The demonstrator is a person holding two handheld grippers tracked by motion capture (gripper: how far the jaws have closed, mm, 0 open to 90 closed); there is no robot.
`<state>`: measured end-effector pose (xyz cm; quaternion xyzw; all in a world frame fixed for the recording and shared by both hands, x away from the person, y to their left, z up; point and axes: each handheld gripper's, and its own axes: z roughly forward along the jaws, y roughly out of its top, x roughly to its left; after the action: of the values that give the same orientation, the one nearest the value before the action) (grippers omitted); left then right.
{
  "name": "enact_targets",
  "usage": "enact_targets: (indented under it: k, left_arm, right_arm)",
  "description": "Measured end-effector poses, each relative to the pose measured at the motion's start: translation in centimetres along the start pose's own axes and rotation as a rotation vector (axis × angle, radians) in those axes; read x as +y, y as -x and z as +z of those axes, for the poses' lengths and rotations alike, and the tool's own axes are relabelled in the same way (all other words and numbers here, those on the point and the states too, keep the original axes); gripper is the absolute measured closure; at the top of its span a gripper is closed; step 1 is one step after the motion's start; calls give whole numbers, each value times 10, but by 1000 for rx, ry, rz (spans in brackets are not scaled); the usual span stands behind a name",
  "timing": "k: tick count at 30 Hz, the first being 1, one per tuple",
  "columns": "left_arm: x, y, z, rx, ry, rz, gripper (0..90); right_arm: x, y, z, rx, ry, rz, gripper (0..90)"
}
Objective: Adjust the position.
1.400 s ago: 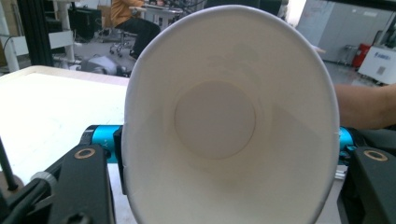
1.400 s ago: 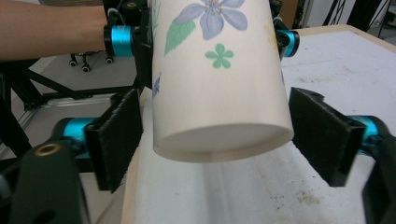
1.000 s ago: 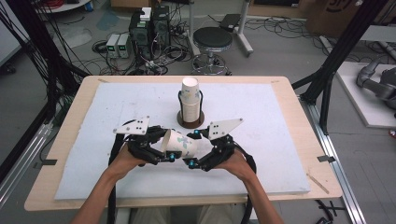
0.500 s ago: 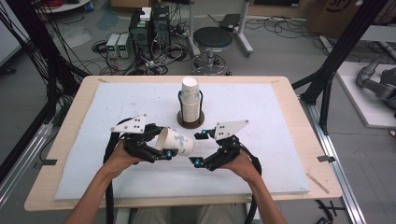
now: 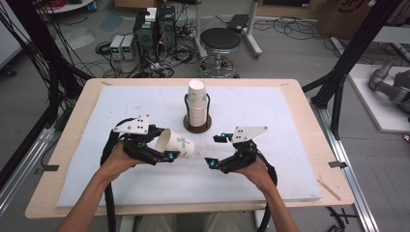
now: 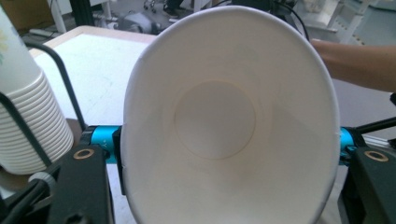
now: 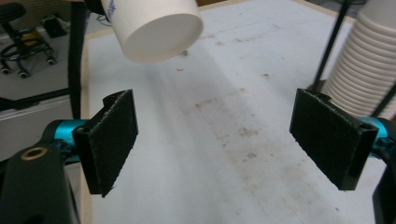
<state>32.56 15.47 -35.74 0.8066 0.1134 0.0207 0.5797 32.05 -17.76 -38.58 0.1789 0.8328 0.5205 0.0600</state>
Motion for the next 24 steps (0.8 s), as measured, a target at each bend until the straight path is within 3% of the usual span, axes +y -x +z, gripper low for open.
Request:
enact_targets:
  k: [8, 16, 24]
  left_arm:
    - [3, -3, 1, 23, -78, -9, 330]
    - [8, -5, 4, 56, -163, -5, 331]
    - [14, -9, 6, 74, -252, -7, 331]
  right_arm:
    - [-12, 4, -7, -62, 2, 38, 156]
    - [-24, 11, -17, -170, -1, 79, 156]
    - [-34, 17, -22, -239, -9, 123, 156]
